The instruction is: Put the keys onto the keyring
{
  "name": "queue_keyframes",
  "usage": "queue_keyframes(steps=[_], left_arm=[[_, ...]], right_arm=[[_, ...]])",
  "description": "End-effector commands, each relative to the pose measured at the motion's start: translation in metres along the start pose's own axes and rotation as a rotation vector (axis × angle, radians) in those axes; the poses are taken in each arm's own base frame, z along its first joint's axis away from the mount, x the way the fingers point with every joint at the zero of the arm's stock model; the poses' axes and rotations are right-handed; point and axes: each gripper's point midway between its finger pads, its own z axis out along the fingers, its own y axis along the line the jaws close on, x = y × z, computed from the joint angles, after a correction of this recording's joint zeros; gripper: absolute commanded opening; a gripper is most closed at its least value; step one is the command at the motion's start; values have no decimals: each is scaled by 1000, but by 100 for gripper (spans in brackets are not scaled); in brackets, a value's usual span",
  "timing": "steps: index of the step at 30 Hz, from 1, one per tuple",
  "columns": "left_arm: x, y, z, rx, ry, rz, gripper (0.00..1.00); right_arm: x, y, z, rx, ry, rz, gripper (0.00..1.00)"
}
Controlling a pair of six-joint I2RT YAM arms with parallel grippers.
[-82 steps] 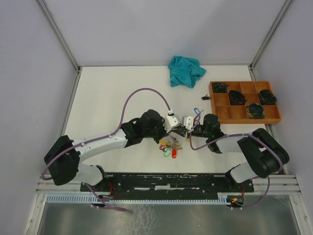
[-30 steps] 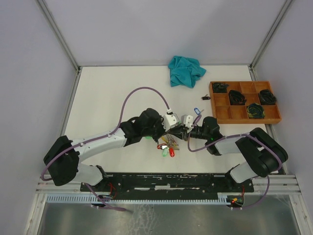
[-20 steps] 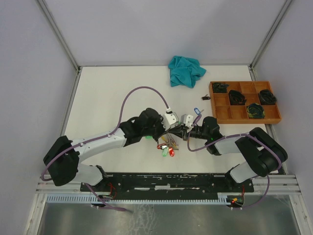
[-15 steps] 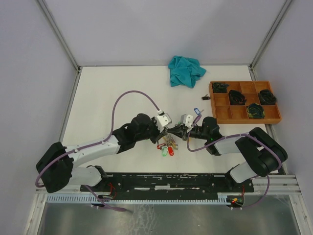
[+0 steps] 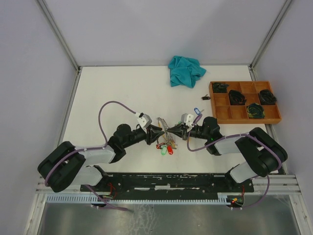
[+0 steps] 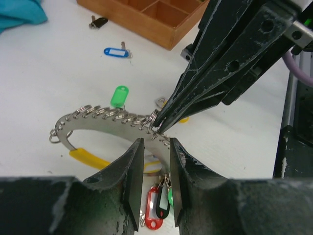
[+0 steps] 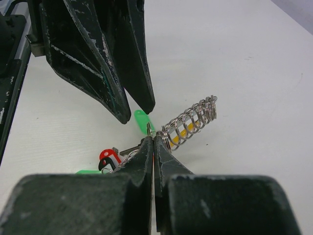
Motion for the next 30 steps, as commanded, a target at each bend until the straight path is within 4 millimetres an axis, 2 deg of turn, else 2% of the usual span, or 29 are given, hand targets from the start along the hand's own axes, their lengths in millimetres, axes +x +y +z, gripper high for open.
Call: queue_keyframes(steps=[1,6,10,13,25,30], left_arm=[[-38,-19,5,120,-173,69,34],[-25,-12,10,98,-153,77,33],[-18,4,9,9,-137,68,33],[-12,9,10,-16,-112,61,33],[-13,-13,20,127,-112,65,32],[-14,-12,23,127,-119,65,31]], right_arm=[[-30,-7,3,1,-77,-67,1],[-30,-6,1,-3,-59,-75,1],[-31,-5,-1,-6,-48,-86,1],[-30,-5,-2,-8,-32,-94,1],[-31,-5,-1,-15,-21,-95,1],[-32,-4,-1,-22,-19,-92,1]])
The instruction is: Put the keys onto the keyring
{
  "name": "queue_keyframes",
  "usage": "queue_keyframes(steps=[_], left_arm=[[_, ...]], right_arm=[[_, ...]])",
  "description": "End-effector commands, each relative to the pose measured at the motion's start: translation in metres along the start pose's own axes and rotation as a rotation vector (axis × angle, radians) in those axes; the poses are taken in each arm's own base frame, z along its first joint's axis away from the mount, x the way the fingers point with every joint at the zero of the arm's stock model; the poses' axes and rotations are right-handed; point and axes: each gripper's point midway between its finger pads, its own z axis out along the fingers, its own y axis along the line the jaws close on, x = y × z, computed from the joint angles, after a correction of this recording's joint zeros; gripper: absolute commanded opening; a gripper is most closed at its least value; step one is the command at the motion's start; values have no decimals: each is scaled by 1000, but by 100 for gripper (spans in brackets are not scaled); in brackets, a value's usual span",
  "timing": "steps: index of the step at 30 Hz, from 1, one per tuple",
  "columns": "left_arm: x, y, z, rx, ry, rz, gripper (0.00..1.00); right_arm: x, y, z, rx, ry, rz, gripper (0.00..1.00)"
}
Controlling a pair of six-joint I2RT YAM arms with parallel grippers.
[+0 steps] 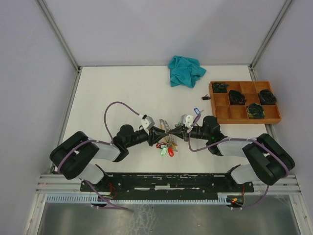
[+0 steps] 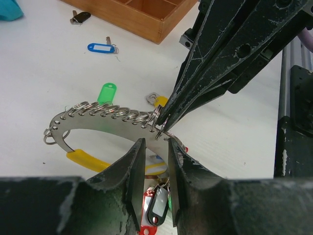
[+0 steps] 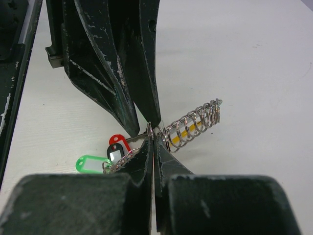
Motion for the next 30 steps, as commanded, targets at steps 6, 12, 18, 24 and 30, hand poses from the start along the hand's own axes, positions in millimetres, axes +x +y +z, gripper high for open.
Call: queue_keyframes(steps=[6,12,18,24,30], left_arm=[[-32,4,20,26,-100,71,26],[-22,-5,21,104,-71,143,24],[-4,-14,20,197,-13,242,24],[-1,-15,24,230,9,285,16],[-7,-15,24,234,-4,325,9]], right_arm=[[-34,-7,5,-21,-70,-82,1],[-31,-2,3,-50,-29,-88,2],[-31,4,1,-102,7,-96,2],[-34,10,2,-153,22,-94,3],[-28,18,2,-198,62,-94,3]])
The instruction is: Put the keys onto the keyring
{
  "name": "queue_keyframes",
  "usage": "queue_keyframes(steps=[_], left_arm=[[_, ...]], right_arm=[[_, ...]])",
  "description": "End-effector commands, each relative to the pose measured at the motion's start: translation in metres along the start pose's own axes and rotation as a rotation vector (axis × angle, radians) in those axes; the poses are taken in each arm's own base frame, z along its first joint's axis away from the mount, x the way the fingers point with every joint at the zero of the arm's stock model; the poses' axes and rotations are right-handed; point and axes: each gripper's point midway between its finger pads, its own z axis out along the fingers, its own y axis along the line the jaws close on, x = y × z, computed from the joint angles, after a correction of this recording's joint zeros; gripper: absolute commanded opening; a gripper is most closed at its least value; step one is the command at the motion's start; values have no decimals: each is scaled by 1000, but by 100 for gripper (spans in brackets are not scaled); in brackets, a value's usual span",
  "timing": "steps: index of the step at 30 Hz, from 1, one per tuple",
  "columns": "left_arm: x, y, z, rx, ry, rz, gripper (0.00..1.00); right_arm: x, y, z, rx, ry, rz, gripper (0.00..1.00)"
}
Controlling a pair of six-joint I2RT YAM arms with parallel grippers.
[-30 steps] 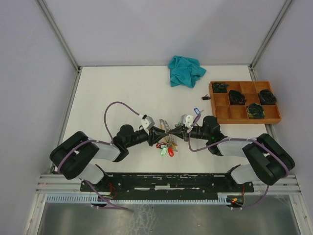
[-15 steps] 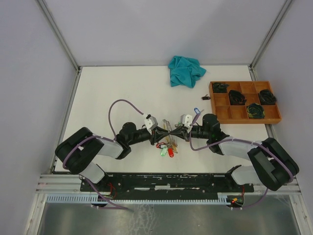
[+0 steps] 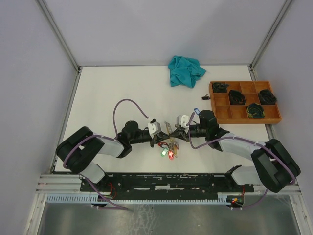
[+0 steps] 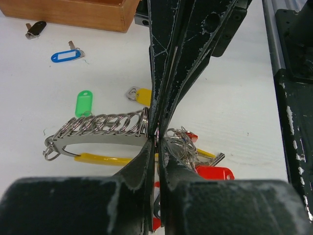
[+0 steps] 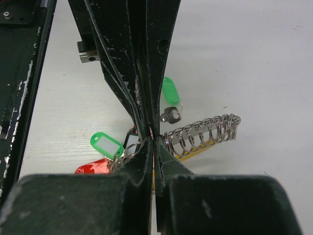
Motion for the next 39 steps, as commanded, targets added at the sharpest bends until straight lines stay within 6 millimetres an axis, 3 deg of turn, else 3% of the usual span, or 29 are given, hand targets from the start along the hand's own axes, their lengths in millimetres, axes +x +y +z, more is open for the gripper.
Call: queue_keyframes(steps=[1,6,11,17,22,26,31,39], left_arm=[[-24,6,8,20,-58,137,6],[-20,9,3,-2,-28,166,3],[-20,19,-8,-73,15,211,3],[-16,36,-22,-191,91,229,3],[-27,42,-29,-241,95,231,3],[-34,47,-33,-289,105,179,3],[-28,39,-31,-246,117,148,3],[-27,32,-28,-185,134,191,3]], right_arm=[[-33,5,4,-71,-57,-99,3],[-34,5,1,-74,-33,-115,6],[-39,0,-9,-12,3,-111,21],[-50,-16,-32,193,64,84,32],[-45,-37,-63,484,140,386,38],[-47,-39,-78,579,218,541,65],[-37,-34,-58,475,253,574,71],[-54,-54,-14,443,206,681,68]])
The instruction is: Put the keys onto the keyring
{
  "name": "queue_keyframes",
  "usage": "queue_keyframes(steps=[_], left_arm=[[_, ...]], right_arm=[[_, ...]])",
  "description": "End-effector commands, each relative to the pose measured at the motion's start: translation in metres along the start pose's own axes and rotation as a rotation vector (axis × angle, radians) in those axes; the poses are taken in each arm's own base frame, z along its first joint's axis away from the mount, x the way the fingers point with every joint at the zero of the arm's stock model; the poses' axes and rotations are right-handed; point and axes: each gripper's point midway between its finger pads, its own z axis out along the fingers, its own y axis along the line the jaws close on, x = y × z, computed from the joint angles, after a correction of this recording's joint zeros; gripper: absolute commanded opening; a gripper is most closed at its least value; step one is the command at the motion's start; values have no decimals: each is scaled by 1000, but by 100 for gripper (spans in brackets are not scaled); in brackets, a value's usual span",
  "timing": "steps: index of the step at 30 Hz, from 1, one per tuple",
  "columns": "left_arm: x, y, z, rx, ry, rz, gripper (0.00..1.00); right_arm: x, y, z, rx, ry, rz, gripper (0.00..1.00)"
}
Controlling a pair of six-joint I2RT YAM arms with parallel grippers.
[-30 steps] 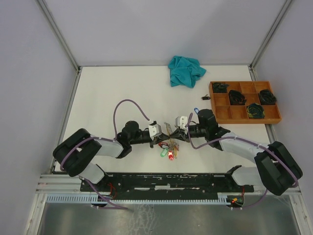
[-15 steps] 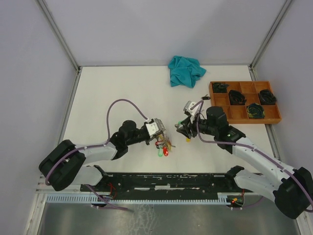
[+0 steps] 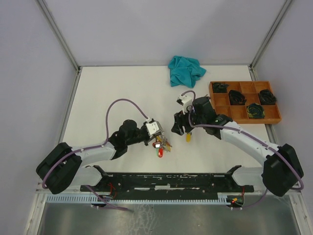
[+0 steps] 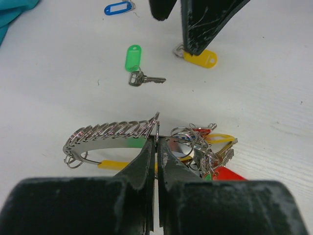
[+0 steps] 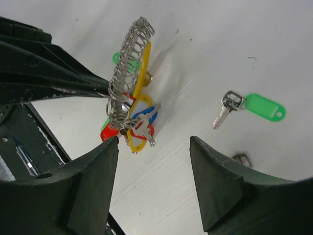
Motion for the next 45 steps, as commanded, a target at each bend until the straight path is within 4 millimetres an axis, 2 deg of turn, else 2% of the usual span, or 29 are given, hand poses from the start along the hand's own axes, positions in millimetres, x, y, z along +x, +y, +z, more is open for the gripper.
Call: queue_keyframes(steps=[1,5,9,20,27,37,40,45], left_arm=[[-36,5,4,23,-91,73,3],[-35,3,5,36,-91,71,3],[-38,1,4,43,-107,66,3],[-45,-3,-1,48,-155,78,3],[-48,2,-3,15,-166,74,3],[-51,11,-6,-40,-176,43,3],[-52,12,-7,-49,-180,37,3],[-49,12,-6,-49,-171,33,3]], right_arm=[[-51,22,11,-37,-108,39,68],[-57,33,29,-69,-117,68,71],[-48,36,44,-72,-79,77,72],[-20,12,63,37,-18,170,69],[1,6,60,65,46,167,69],[41,-23,34,232,165,95,70],[44,-26,27,254,177,78,71],[29,-27,13,284,114,70,71]])
